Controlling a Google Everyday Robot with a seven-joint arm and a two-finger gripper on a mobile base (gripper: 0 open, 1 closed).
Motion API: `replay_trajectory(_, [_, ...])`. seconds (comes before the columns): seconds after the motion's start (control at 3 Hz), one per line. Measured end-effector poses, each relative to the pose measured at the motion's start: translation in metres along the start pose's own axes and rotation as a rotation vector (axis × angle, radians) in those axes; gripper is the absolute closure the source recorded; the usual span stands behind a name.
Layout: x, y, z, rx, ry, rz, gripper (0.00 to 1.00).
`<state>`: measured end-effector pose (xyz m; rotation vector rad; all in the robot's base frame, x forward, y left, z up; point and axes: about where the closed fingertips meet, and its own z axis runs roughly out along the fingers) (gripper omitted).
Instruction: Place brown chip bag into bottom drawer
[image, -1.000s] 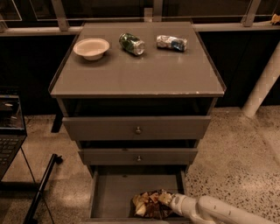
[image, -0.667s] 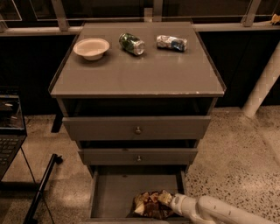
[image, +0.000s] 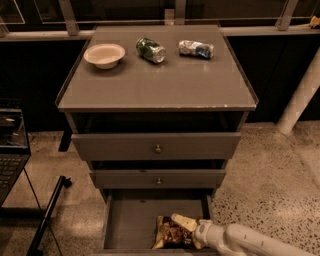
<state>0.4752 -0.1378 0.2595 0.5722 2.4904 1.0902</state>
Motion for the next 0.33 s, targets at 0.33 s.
replay_trajectory(0.33, [0.0,0.0,0.0,0.0,0.0,0.0,0.0])
